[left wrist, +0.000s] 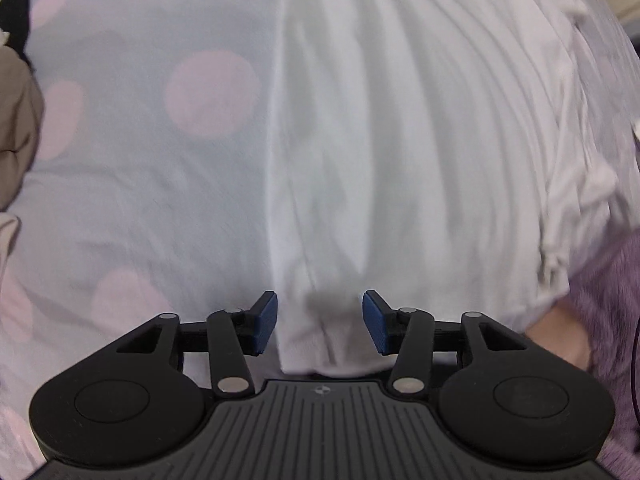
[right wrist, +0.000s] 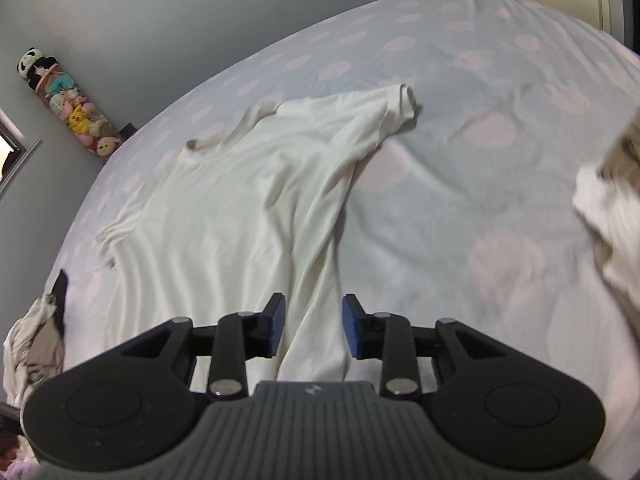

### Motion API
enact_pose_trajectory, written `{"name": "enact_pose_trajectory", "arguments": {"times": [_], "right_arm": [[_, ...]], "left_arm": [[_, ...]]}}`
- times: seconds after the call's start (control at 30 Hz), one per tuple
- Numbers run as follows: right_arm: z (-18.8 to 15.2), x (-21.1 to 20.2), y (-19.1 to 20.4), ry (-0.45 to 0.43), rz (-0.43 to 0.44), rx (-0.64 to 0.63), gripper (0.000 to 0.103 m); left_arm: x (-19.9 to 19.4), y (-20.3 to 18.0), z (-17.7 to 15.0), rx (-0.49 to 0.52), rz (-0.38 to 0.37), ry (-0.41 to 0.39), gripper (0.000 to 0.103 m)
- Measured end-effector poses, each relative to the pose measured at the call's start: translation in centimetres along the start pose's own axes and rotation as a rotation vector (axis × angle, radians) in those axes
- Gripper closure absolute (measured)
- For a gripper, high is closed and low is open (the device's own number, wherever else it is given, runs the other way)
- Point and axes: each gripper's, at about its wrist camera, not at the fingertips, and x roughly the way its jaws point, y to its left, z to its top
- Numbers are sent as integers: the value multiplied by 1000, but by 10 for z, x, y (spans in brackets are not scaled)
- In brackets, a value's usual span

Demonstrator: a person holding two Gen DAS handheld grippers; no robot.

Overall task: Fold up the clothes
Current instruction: 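Grasp the hem with the left gripper while the right gripper holds another hem point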

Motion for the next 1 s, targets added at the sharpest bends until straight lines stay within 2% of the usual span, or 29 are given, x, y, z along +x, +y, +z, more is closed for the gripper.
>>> {"name": "enact_pose_trajectory", "arguments": {"times": [0.13,0.2,0.27,0.37,0.53,0.63,0.73,0.83,0.97,1.0], "right_arm": [[-19,-13,6,22,-24,-25,65],[-25,-20,5,29,-16,-25,61],[-32,-28,7,34,-22,-52,58],[-43,-34,14,60,-74,-146,58],[-56,-24,19,151,-124,-275,58],[-58,-4,24,233,-128,-303,58],[-62,16,39,299,-144,-400,59],[-67,38,48,368,-177,-462,65],[-71,63,43,490,-176,-467,72],[-72,67,43,502,-186,-479,81]], "left_arm": [[15,-2,-10,17,36,58,76],[18,2,-12,10,2,52,91],[16,4,-13,4,-39,25,98],[2,1,-15,8,-82,-37,99],[-32,9,-14,-10,-108,-120,99],[-40,22,-13,-39,-111,-135,99],[-39,27,-19,-60,-129,-145,99],[-35,29,-22,-70,-150,-155,99],[-32,31,-23,-84,-173,-171,99],[-32,32,-23,-89,-182,-177,99]]}}
